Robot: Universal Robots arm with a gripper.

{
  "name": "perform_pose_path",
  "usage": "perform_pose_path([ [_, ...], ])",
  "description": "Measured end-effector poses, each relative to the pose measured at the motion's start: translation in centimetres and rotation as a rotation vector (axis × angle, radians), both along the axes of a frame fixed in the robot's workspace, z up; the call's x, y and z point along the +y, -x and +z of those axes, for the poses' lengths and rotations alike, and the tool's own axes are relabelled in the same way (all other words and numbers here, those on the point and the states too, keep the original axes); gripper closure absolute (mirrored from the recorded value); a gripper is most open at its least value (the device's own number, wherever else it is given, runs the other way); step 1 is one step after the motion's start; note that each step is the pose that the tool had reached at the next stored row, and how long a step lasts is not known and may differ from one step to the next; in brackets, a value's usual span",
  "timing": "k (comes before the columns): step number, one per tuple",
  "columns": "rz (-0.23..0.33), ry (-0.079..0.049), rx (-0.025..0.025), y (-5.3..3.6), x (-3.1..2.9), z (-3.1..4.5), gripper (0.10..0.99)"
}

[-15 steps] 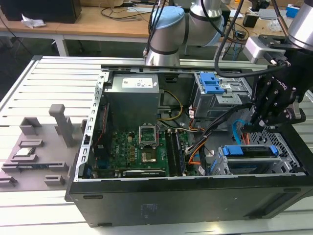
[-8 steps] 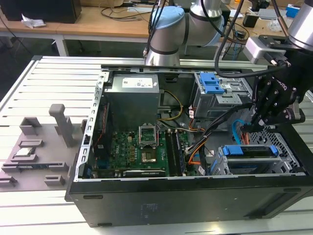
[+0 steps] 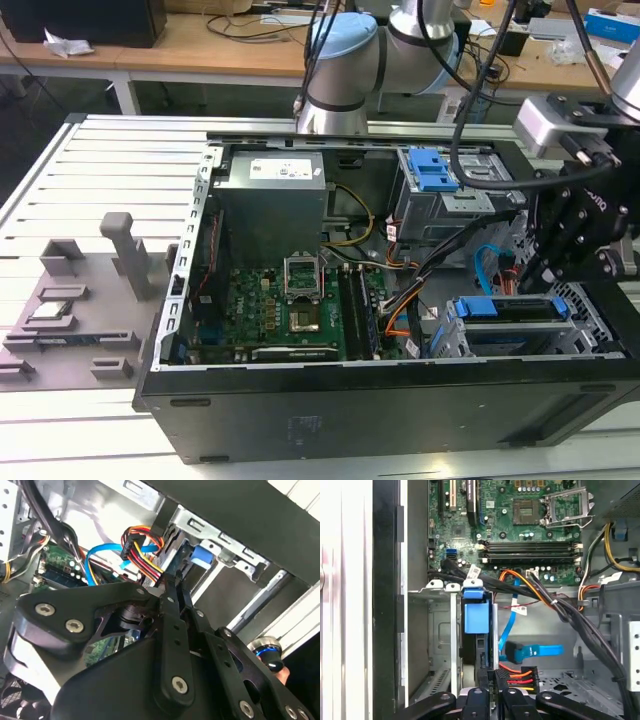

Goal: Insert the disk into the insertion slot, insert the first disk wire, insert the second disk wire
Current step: 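Insert the first disk wire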

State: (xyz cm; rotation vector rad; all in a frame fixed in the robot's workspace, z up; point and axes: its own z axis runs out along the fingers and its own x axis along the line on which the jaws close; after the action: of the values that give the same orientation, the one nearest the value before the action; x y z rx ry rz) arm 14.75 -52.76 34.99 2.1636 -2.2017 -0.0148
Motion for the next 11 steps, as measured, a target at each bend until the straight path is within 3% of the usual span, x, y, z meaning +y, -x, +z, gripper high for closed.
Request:
perform_pose_path([
  [11,0.000,0.000,-0.0001,-0.33,-0.19,-0.74,0.922],
])
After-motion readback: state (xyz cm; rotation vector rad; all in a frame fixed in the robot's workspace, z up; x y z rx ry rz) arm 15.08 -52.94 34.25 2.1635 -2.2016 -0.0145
